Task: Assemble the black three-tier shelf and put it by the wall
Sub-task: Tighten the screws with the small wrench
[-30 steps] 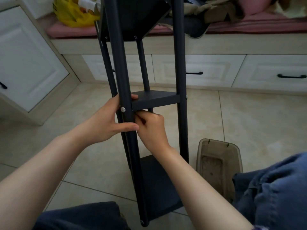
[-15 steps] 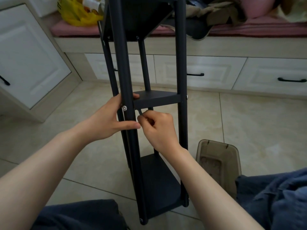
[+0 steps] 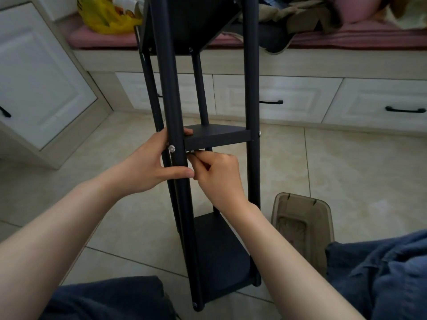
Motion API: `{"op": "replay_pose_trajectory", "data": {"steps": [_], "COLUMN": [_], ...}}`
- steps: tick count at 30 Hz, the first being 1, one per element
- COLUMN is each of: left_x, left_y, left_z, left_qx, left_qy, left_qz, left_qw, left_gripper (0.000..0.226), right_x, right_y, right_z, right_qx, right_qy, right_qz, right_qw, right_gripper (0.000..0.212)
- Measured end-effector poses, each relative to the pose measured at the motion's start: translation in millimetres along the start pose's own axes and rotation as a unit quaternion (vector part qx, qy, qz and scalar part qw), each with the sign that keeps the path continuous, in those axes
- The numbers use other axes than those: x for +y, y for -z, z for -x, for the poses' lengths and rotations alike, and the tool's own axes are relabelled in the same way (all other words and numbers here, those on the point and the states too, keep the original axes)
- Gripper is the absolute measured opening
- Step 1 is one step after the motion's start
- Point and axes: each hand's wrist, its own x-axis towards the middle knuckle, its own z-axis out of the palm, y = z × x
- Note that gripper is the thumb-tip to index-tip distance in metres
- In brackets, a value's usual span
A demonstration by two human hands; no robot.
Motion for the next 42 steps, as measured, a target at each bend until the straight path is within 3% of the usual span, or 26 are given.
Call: {"op": "replay_pose_trajectory", "data": {"steps": [16,21,29,34,39,42], "left_x": [-4.1,-1.9,3.9,6.1,9.5,10.9], "left_y": [-1.7,-1.6,0.5,5.8,9.0,7.1], "left_z": [-0.2,-1.0,-3.6,-4.9,-4.7,-2.0], "left_qx": [-0.003,-0.005,-0.01,-0.005,-0.003,-0.001], "left_qy": [-0.007,-0.001,0.022,0.05,0.064,0.071], "left_qz": [-0.006,-0.003,-0.012,-0.003,-0.009,-0.015], "left_qw": [1.0,1.0,1.0,0.999,0.998,0.997], "left_gripper": [0.077,0.08,0.09,0.088,0.093,0.095], "right_x": [12.3,10.1,14.5,22.6,0.1,-16.0], "right_y": [-28.9,-23.5,0.1,22.6,46.3,68.1], "right_z": [-3.1,-2.4,16.1,36.0,24.0,-13.5], "right_qx": [0.058,0.039,-0.054,-0.031,0.041,0.024], "right_qy": [0.003,-0.01,-0.036,-0.042,0.029,-0.011], "right_qz": [-0.082,-0.088,-0.002,-0.002,0.02,0.076], "right_qw": [0.995,0.995,0.998,0.999,0.999,0.997], "right_gripper": [0.013,0.016,0.018,0.018,0.016,0.019]}}
